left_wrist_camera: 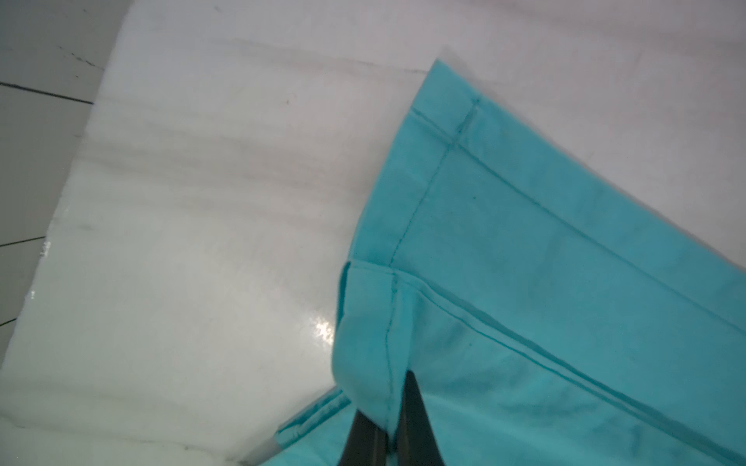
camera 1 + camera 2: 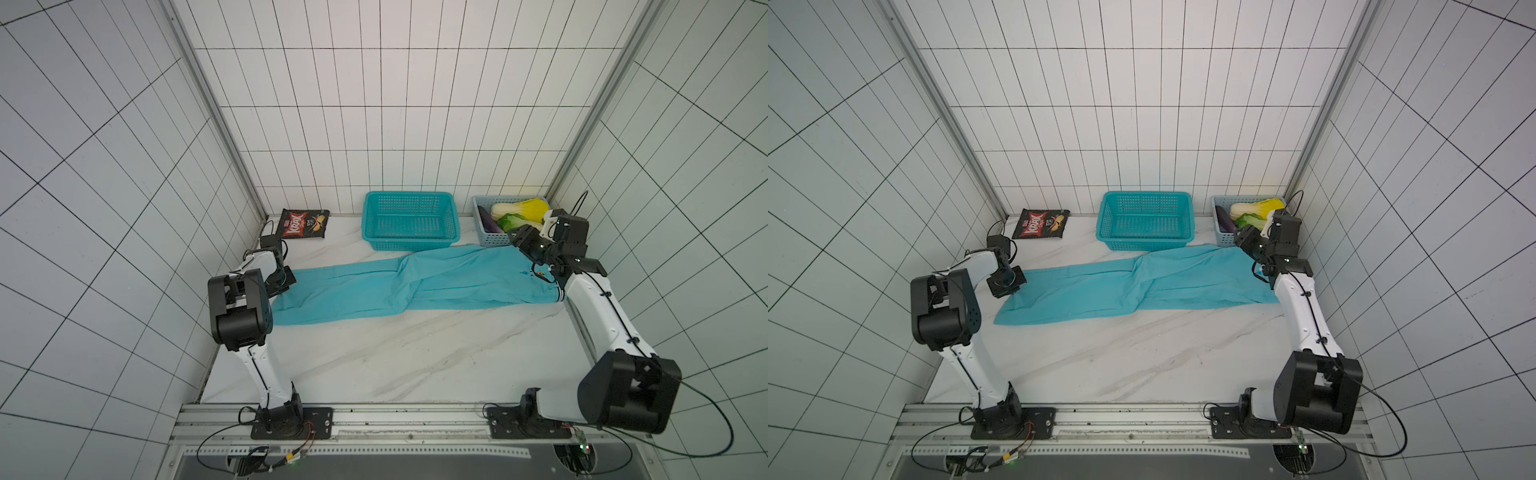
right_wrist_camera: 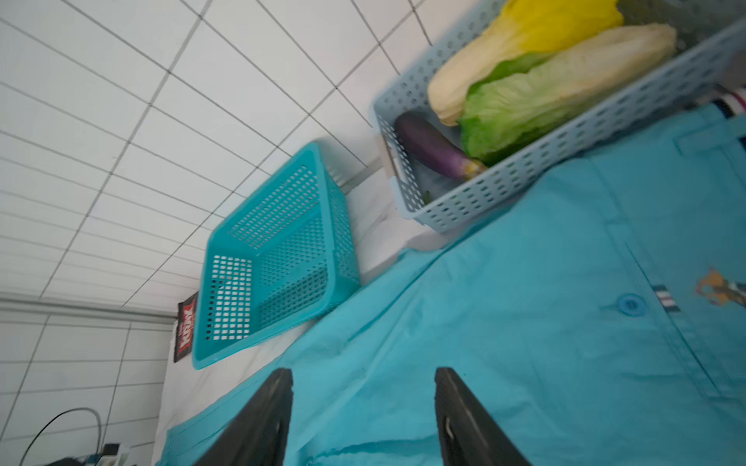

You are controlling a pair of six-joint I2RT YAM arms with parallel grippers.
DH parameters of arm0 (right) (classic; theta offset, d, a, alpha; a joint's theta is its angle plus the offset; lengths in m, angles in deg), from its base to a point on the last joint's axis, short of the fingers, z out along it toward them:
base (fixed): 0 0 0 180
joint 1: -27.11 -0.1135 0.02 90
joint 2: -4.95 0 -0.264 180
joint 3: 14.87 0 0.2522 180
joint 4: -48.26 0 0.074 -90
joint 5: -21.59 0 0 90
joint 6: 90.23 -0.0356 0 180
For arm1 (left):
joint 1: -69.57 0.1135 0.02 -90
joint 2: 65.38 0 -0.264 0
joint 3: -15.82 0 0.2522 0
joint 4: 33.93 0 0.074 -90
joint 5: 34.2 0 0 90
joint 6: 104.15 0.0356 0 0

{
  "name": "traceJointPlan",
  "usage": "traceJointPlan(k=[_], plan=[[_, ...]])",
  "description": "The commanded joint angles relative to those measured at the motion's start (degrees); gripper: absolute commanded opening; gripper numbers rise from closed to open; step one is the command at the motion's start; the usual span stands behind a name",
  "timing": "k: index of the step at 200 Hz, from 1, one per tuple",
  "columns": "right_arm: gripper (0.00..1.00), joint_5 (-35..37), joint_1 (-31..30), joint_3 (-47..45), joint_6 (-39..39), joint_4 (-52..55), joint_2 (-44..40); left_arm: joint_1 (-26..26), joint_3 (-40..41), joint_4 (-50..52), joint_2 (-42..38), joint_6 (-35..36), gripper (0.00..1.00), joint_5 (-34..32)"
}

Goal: Roll up the long pants
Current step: Fold the long pant at the center of the board.

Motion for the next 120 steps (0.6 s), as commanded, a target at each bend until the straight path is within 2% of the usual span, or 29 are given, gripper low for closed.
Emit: traceJointPlan(k=[1, 34, 57, 73, 83, 108, 120], plan=[[0.60, 5.02, 7.41, -4.98, -2.69, 3.20, 2.53, 2.08, -5.91, -0.74, -3.64, 2.54, 0.00, -2.93], [0.61, 5.33, 14.19, -2.82, 0.20, 4.65, 8.60, 3.27, -10.23, -2.20, -1.73, 3.71, 0.00, 0.36], [0.62, 4.44, 16.56, -2.27, 0.78, 3.49, 10.98, 2.37, -8.31, -5.07, -2.17, 4.56, 0.00, -2.25], [0.62, 7.83, 16.88, 0.69, 3.59, 6.28, 13.24, 2.59, -8.79, -5.27, -1.53, 4.96, 0.00, -3.31], [0.69, 9.21, 17.44, 2.11, 5.38, 6.90, 14.74, 2.80, -9.69, -4.95, -1.21, 5.05, 0.00, -3.37], [0.71, 2.89, 19.92, 9.43, 12.12, 10.85, 22.37, 2.97, -11.04, -4.77, -0.97, 5.67, 0.00, -4.38], [0.72, 1.05, 20.15, 14.34, 15.47, 16.40, 26.98, 3.29, -11.73, -4.50, -0.50, 5.70, 0.00, -5.48]])
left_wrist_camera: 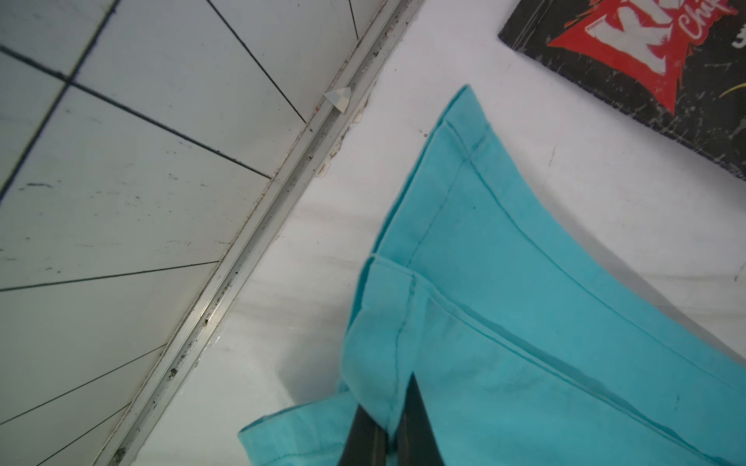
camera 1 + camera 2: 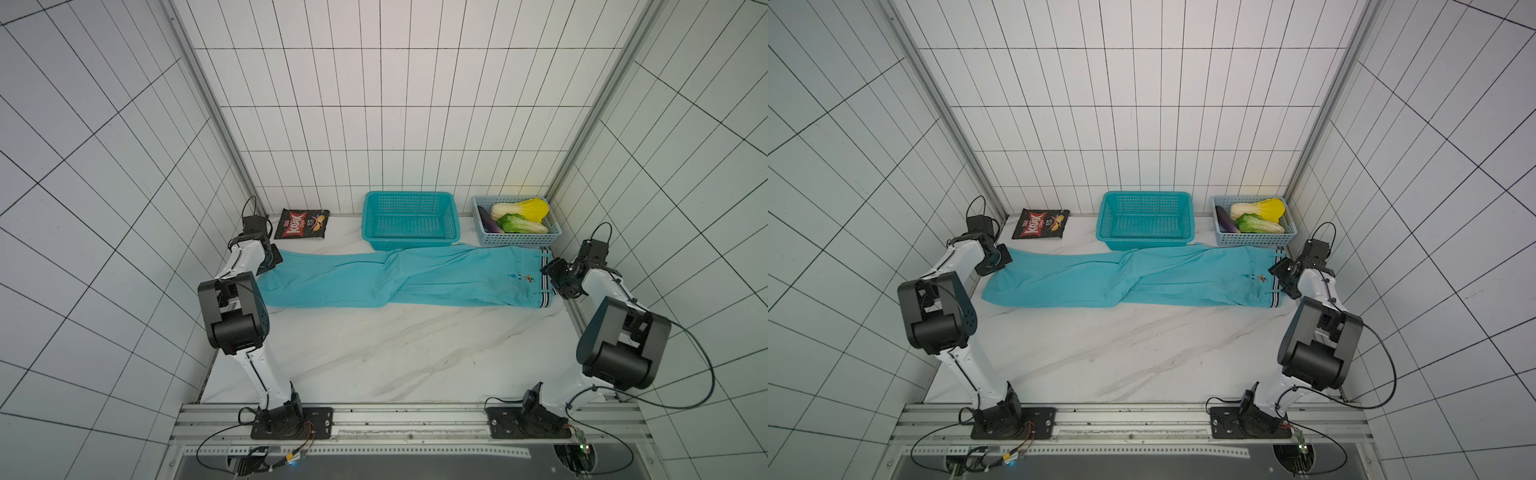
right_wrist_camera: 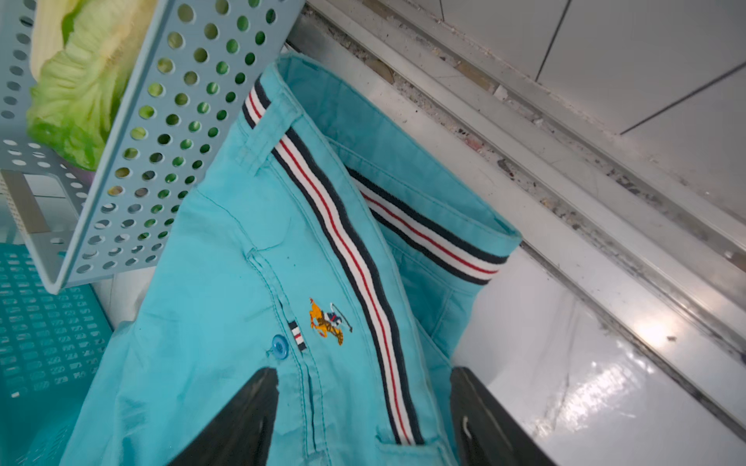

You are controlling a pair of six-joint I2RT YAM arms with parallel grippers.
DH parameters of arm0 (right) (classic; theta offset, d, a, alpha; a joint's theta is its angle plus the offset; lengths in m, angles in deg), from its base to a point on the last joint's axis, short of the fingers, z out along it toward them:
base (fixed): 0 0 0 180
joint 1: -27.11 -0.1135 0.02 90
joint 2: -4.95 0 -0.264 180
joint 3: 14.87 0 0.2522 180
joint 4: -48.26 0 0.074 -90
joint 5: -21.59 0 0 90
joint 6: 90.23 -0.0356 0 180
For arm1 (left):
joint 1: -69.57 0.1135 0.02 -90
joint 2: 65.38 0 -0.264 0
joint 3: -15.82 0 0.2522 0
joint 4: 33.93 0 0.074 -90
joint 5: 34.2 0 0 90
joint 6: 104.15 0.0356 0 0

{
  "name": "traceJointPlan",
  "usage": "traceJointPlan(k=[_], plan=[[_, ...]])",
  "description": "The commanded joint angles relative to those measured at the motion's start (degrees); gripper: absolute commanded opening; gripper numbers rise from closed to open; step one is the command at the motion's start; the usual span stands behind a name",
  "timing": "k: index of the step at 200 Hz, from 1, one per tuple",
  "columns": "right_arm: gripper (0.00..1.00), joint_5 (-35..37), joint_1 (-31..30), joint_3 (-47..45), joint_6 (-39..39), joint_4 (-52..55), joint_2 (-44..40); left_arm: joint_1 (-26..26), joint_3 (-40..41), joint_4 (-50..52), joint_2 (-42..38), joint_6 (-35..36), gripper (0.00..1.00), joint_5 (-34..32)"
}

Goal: Roll up the long pants
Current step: Fold the long pant at the center of the board.

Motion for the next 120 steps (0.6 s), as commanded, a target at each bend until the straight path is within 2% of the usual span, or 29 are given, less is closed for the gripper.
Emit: traceJointPlan(k=[1, 30, 57, 76, 88, 120], plan=[[0.72, -3.77, 1.98, 9.60, 9.02, 8.47, 7.69, 0.80, -2.86, -1.47, 0.88, 1.24, 0.00, -3.62], [0.72, -1.92, 1.91, 11.42, 11.30, 10.16, 12.02, 1.66, -4.03, -1.00, 1.83, 1.17, 0.00, -3.81], [0.71, -6.41, 1.77, 10.01, 11.24, 8.36, 13.27, 1.76, -4.31, -1.09, 2.18, 0.95, 0.00, -3.60], [0.68, -9.23, 1.69, 6.21, 9.43, 5.67, 11.84, 1.70, -4.77, -0.86, 2.79, 0.60, 0.00, -3.15], [0.68, -8.30, 1.25, 4.06, 8.11, 3.84, 10.26, 1.70, -4.92, -0.62, 2.90, 0.48, 0.00, -3.07], [0.62, -10.94, 0.85, 4.37, 6.67, 3.68, 7.88, 1.88, -4.90, -0.83, 2.94, 0.48, 0.00, -2.94]])
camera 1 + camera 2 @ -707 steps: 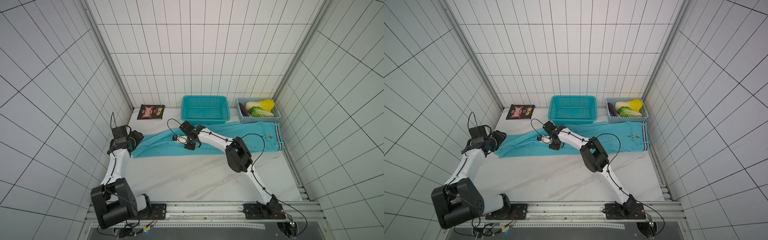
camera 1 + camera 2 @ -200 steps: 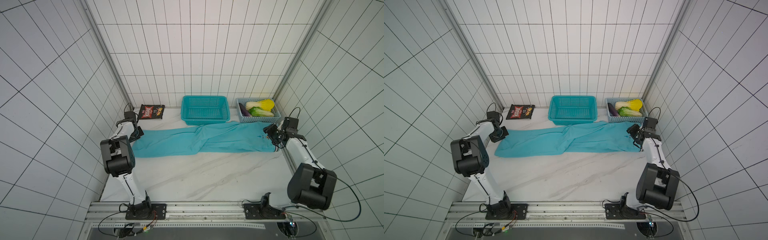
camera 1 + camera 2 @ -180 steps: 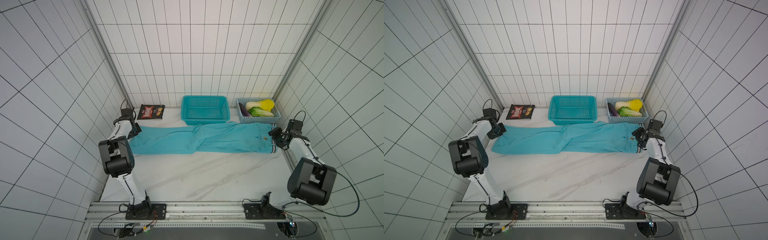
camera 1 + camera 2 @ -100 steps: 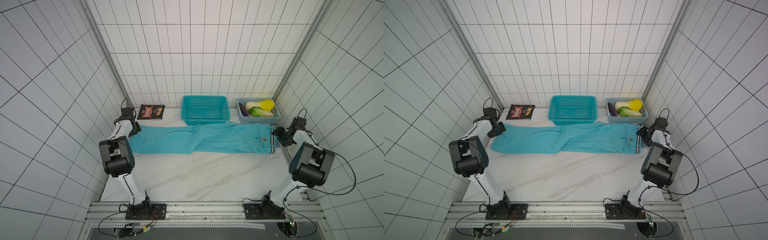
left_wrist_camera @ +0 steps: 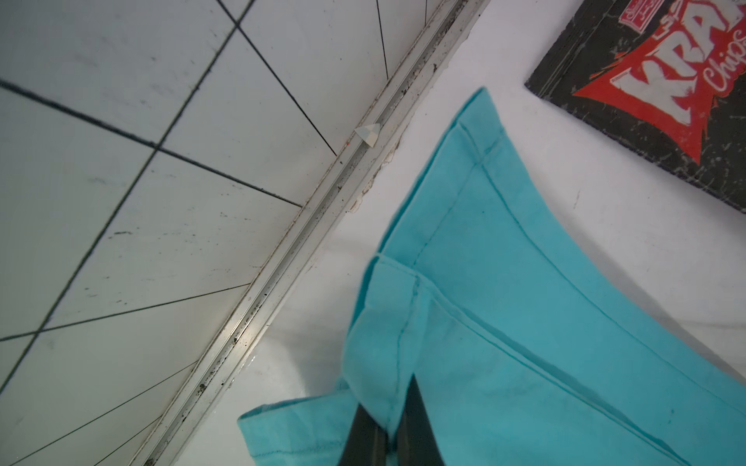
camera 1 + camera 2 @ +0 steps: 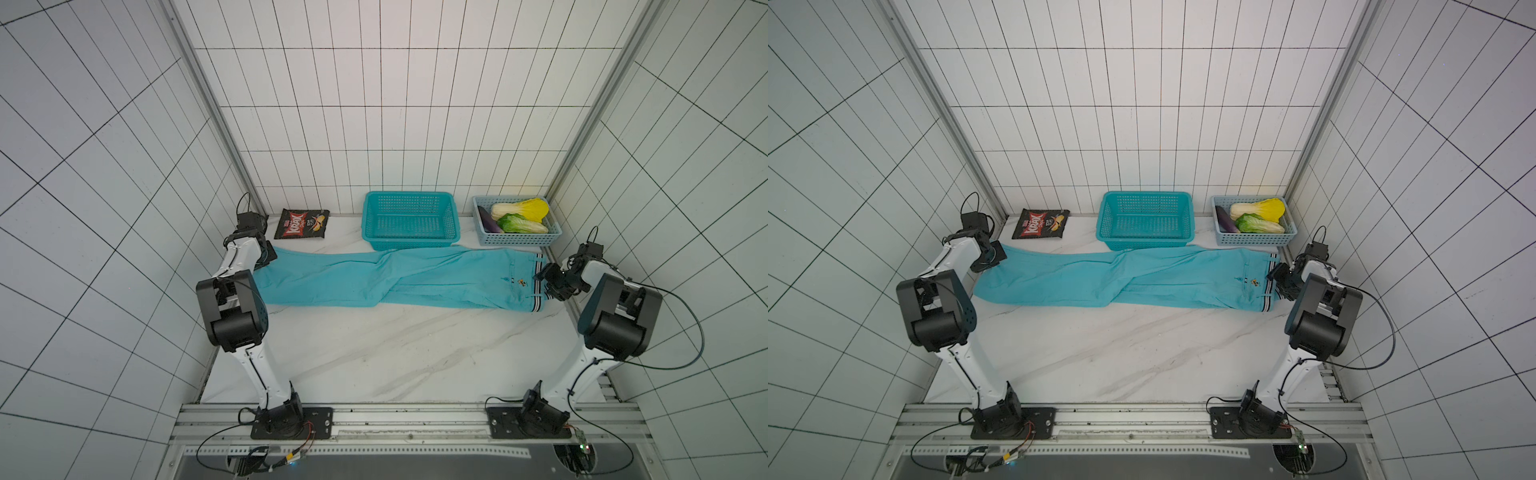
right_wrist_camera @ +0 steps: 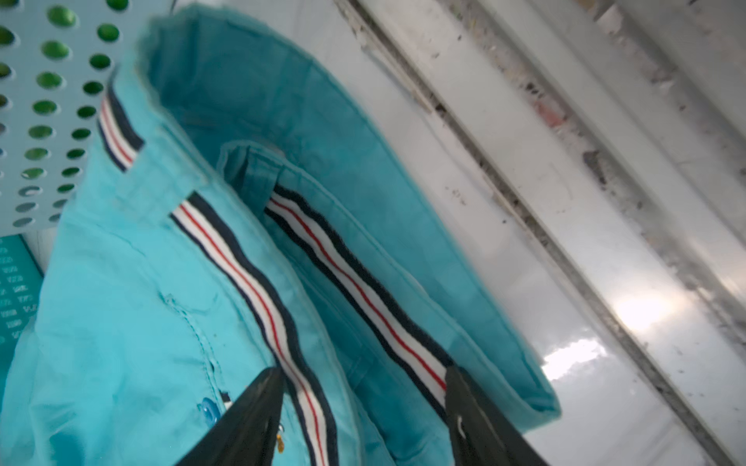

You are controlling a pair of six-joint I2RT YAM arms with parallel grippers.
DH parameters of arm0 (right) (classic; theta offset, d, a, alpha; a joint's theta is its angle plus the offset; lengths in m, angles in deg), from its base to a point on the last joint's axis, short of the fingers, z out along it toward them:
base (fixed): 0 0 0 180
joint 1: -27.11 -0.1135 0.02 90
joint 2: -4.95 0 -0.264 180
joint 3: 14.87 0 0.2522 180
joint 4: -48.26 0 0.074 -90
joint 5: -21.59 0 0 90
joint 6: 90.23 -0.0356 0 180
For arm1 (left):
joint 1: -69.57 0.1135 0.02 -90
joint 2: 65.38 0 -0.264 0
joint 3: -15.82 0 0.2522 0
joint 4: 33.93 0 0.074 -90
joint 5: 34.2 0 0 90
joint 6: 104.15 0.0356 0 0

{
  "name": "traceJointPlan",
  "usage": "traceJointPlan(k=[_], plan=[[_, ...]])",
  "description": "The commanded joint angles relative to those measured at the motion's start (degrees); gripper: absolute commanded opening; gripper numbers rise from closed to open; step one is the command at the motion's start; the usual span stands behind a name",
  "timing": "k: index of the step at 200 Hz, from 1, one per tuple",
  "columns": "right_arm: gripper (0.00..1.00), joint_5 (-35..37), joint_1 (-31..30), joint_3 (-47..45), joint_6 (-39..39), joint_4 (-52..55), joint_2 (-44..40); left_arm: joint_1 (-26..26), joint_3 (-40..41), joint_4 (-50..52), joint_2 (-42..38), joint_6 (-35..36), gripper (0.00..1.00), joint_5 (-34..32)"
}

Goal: Roll up the long pants
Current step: Fold the long pant at the center of the board.

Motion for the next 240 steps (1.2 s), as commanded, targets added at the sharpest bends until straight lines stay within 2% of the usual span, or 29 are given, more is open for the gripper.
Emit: traceJointPlan(k=[1, 25, 59, 103, 108, 119, 136, 139, 183, 213, 240], plan=[[0.62, -3.36, -0.53, -0.67, -1.73, -0.80, -3.47, 0.46, -1.44, -1.00, 0.98, -0.20, 0.00, -0.81], [0.61, -3.65, -1.60, -1.05, -1.83, -1.42, -4.89, 0.46, -1.49, -1.22, 1.38, -0.55, 0.00, -0.04], [0.54, -4.89, -2.38, -0.95, -2.11, -2.33, -0.92, 0.46, -1.57, -1.26, 1.42, -0.90, 0.00, 0.12], [0.52, -4.77, -3.27, -0.08, -2.15, -2.29, 2.09, 0.61, -1.02, -1.34, 0.38, -0.95, 0.00, -0.49], [0.48, -4.82, -3.36, 0.00, -2.26, -2.25, 2.01, 0.63, -0.93, -1.37, 0.34, -0.92, 0.00, -0.56], [0.32, -5.28, -3.51, 0.24, -2.54, -2.09, 1.71, 0.72, -0.79, -1.43, 0.39, -1.04, 0.00, -0.45], [0.02, -4.25, -3.62, 1.50, -2.09, -0.45, 0.95, 0.97, -0.66, -1.44, 0.34, -1.00, 0.00, -0.58], [0.00, -3.79, -3.62, 1.65, -1.99, -0.20, 0.77, 1.05, -0.66, -1.44, 0.23, -1.05, 0.00, -0.61], [0.00, 4.62, -3.24, 13.06, 5.15, 7.36, -1.67, 2.50, -0.04, -1.94, -0.72, -1.00, 0.00, 0.10], [0.00, 7.85, -2.45, 23.90, 12.46, 16.10, 3.12, 4.05, -0.07, -1.92, -0.12, -0.98, 0.00, 0.77], [0.00, 8.67, -1.98, 27.37, 16.19, 19.73, 7.91, 5.20, -0.09, -1.97, 0.39, -0.92, 0.00, 1.28]])
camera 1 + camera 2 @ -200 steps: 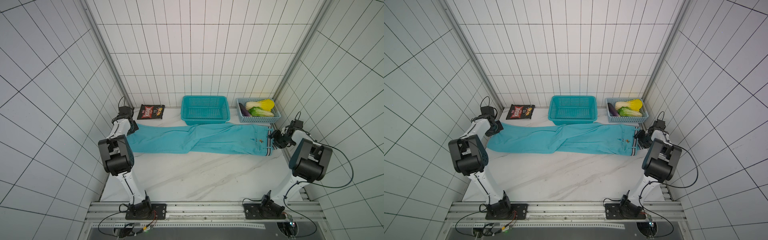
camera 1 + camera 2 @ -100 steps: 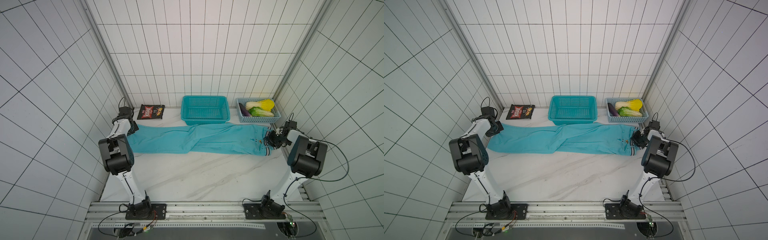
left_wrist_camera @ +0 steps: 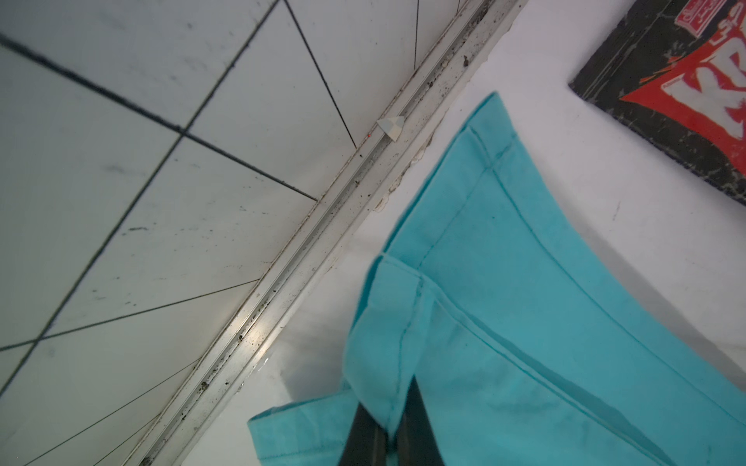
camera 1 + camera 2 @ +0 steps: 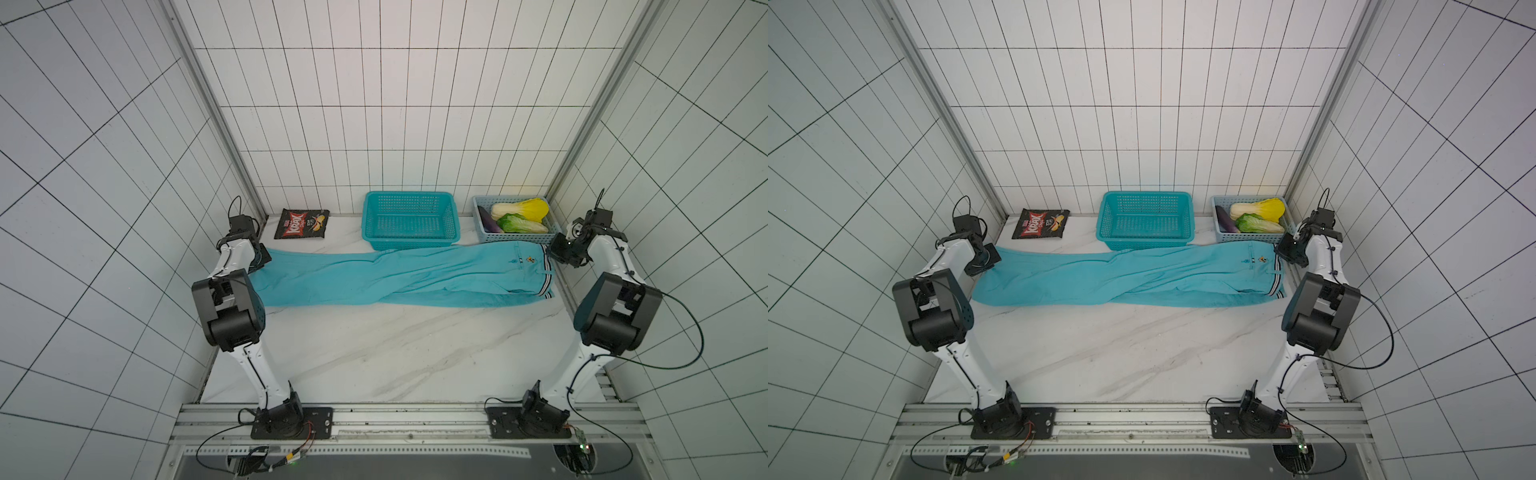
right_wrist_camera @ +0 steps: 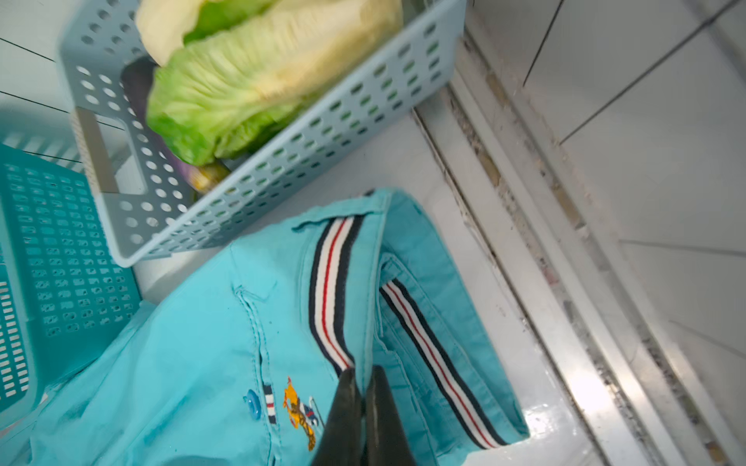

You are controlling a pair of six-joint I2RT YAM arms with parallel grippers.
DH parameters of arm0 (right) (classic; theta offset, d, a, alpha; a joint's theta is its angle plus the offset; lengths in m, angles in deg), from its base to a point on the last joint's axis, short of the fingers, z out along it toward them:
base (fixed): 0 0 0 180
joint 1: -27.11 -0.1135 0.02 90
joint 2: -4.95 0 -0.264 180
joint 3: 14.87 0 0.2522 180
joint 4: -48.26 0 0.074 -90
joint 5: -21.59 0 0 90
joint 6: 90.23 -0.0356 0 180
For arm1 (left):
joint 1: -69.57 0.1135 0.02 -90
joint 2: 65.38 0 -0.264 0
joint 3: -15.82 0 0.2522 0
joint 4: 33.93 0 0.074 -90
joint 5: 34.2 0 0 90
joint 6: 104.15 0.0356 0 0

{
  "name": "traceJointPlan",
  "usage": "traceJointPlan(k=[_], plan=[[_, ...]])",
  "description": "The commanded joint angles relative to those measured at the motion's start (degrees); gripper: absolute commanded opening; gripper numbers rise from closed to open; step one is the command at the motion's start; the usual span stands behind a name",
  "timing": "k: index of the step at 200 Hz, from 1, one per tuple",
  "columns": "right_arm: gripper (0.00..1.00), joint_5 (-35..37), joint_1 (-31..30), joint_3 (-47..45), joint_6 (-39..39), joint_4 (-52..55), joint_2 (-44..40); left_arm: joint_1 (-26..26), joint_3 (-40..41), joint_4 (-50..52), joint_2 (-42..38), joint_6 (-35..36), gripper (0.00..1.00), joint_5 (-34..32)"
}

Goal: Roll up the long pants
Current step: Fold the long pant at the center of the board.

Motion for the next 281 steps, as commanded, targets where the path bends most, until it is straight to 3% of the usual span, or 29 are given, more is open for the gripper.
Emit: traceJointPlan(k=[1, 22, 59, 78, 112, 136, 146, 159, 172, 180, 199, 222, 251, 281], plan=[[0.00, 4.47, 1.03, 2.90, 6.11, 6.75, 5.29, 1.73, 0.00, -1.86, -0.58, -0.26, 0.00, -0.92], [0.00, 5.66, 1.08, 1.82, 6.00, 7.47, 8.35, 1.80, 0.20, -2.15, -0.45, -0.31, 0.00, 0.00], [0.10, 9.23, 1.22, -2.19, 3.08, 4.29, 8.45, 1.37, 0.38, -2.34, -0.95, -0.07, 0.00, -0.19], [0.42, 11.35, 1.26, -1.53, 2.13, 4.27, 6.90, 1.46, 0.21, -2.34, -1.17, -0.02, 0.00, -0.40], [0.54, 17.28, 0.13, -2.44, -3.29, 6.27, -3.28, 1.31, -1.11, -1.77, -0.83, -0.02, 0.00, -0.06], [0.58, 20.49, -5.26, -3.88, -4.46, 6.08, -11.98, 1.38, -0.77, -1.77, -2.32, -0.34, 0.00, 0.04], [0.59, 17.30, -7.82, -6.05, -3.65, 3.57, -14.99, 1.35, -0.76, -1.83, -2.76, -0.33, 0.00, 0.44], [0.56, 0.84, -9.76, -11.50, -4.44, -5.35, -17.46, 1.38, -0.85, -1.82, -3.04, -0.28, 0.00, 0.37], [0.54, -8.28, -10.59, -15.48, -10.56, -8.42, -16.50, 1.37, -0.98, -1.70, -2.93, -0.62, 0.00, 1.19], [0.53, -9.19, -11.96, -18.41, -13.04, -9.66, -16.36, 1.24, -1.12, -1.43, -2.80, -0.71, 0.00, 1.90], [0.56, -0.60, -14.64, -27.97, -16.43, -13.62, -21.01, 1.01, -0.43, -1.45, -3.47, -0.44, 0.00, 1.81], [0.61, 4.39, -8.70, -34.59, -18.55, -17.47, -24.82, 0.94, 0.11, -1.91, -3.91, -0.76, 0.00, 2.51], [0.68, 4.44, -0.28, -30.03, -16.76, -12.70, -19.40, 0.36, 0.38, -2.55, -3.45, -1.19, 0.00, 3.24], [0.69, -3.07, 4.24, -26.63, -18.70, -10.13, -13.18, 0.48, -0.15, -2.52, -2.54, -1.24, 0.00, 3.29]])
